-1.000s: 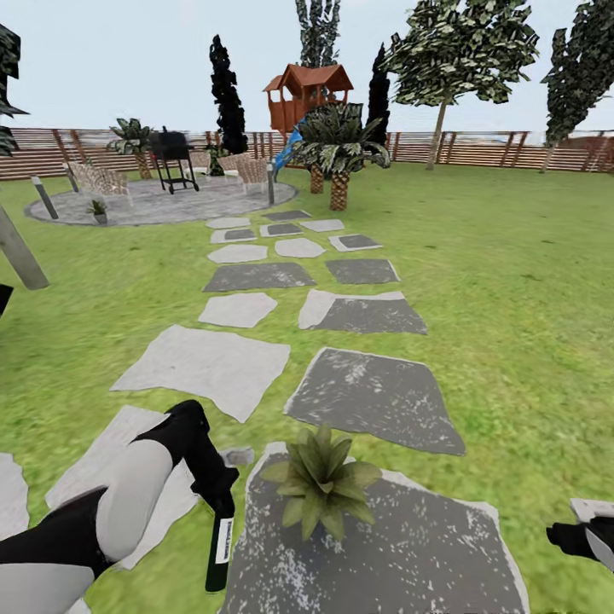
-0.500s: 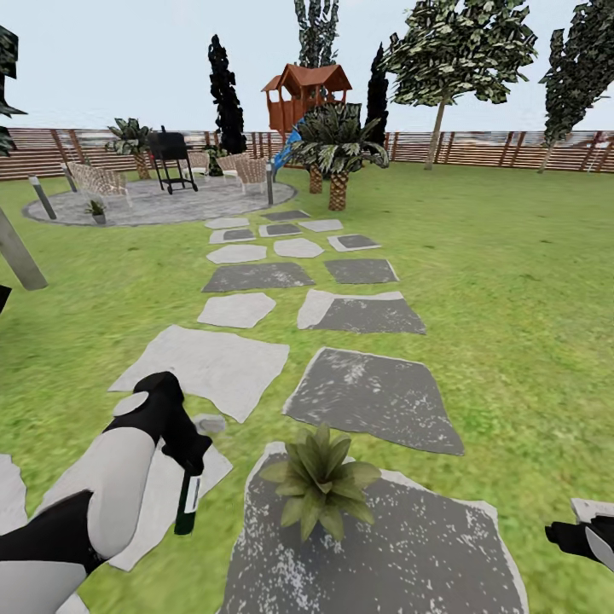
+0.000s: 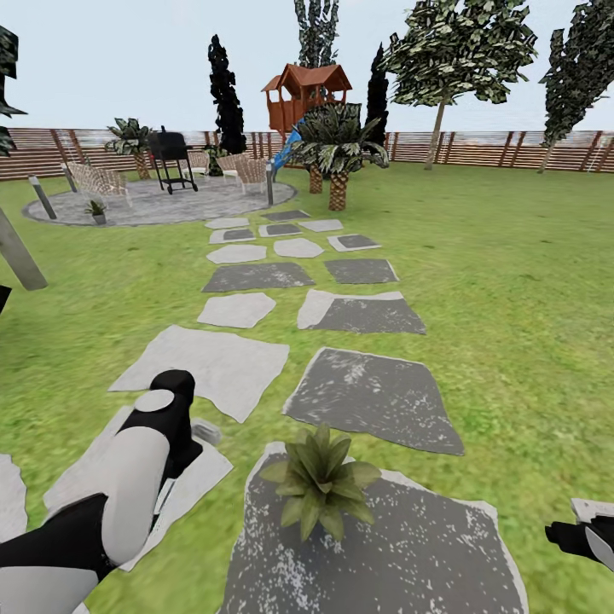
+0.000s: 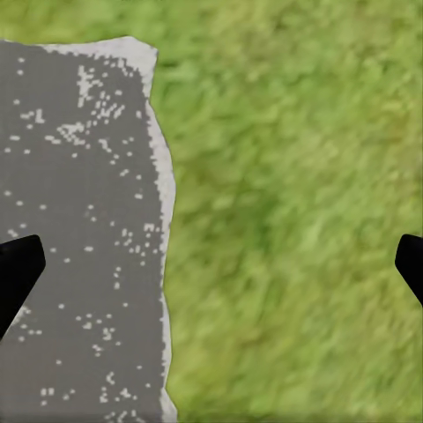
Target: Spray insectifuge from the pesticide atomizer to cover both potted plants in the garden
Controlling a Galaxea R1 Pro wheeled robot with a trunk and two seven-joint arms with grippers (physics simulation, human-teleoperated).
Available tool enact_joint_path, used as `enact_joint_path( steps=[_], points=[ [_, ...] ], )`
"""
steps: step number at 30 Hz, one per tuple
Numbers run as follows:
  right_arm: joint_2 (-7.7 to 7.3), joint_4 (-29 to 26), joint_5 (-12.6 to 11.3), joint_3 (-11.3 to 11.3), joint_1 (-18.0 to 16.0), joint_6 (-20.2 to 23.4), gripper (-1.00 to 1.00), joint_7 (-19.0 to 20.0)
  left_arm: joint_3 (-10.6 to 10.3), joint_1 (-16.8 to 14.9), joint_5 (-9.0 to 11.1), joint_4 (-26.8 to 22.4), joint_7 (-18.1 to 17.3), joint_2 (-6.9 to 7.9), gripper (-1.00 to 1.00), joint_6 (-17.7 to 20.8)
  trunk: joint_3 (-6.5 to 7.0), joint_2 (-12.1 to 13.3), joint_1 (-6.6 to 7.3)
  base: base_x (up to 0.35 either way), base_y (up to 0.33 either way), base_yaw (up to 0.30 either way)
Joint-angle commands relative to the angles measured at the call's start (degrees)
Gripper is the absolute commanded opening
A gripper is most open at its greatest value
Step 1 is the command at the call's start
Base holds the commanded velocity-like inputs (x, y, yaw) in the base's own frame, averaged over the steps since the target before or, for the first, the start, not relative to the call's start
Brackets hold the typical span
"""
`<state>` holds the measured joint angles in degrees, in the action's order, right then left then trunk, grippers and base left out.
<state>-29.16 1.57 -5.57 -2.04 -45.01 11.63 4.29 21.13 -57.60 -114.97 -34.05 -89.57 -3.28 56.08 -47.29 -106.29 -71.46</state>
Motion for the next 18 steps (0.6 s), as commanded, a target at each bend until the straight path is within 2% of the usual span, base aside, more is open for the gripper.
enact_joint_path(
  steps=[1, 6, 9, 12, 15, 18],
  points=[
    [-0.02, 0.10, -0.58, -0.25, -0.08, 0.06, 1.00, 0.20, 0.37, -0.06, -1.08, -0.05, -0.43, -0.16, -1.00, 0.60, -0.05, -0.03, 0.01, 0.000, 0.000, 0.000],
    [-0.02, 0.10, -0.58, -0.26, -0.08, 0.06, 1.00, 0.20, 0.56, -0.06, -1.42, -0.03, -0.43, -0.23, -1.00, 0.61, -0.05, -0.03, 0.01, 0.000, 0.000, 0.000],
    [-0.02, 0.10, -0.58, -0.27, -0.08, 0.06, 1.00, 0.20, 1.12, -0.06, -0.83, 0.56, -0.43, -0.26, -1.00, 0.56, -0.05, -0.03, 0.01, 0.000, 0.000, 0.000],
    [-0.02, 0.10, -0.58, -0.27, -0.08, 0.06, 1.00, 0.20, 2.13, -0.06, 0.88, 2.07, -0.43, -0.31, -1.00, 0.53, -0.05, -0.03, 0.01, 0.000, 0.000, -0.039],
    [-0.02, 0.09, -0.58, -0.25, -0.08, 0.06, 1.00, 0.20, 3.39, -0.06, 4.69, 2.89, -0.43, -0.21, -1.00, 0.52, -0.05, -0.03, 0.01, 0.000, 0.000, -0.022],
    [-0.02, 0.10, -0.58, -0.25, -0.08, 0.06, 1.00, 0.20, 5.15, -0.06, 6.77, 3.06, -0.43, -0.08, -1.00, 0.54, -0.05, -0.03, 0.01, 0.000, 0.000, -0.006]
  ],
)
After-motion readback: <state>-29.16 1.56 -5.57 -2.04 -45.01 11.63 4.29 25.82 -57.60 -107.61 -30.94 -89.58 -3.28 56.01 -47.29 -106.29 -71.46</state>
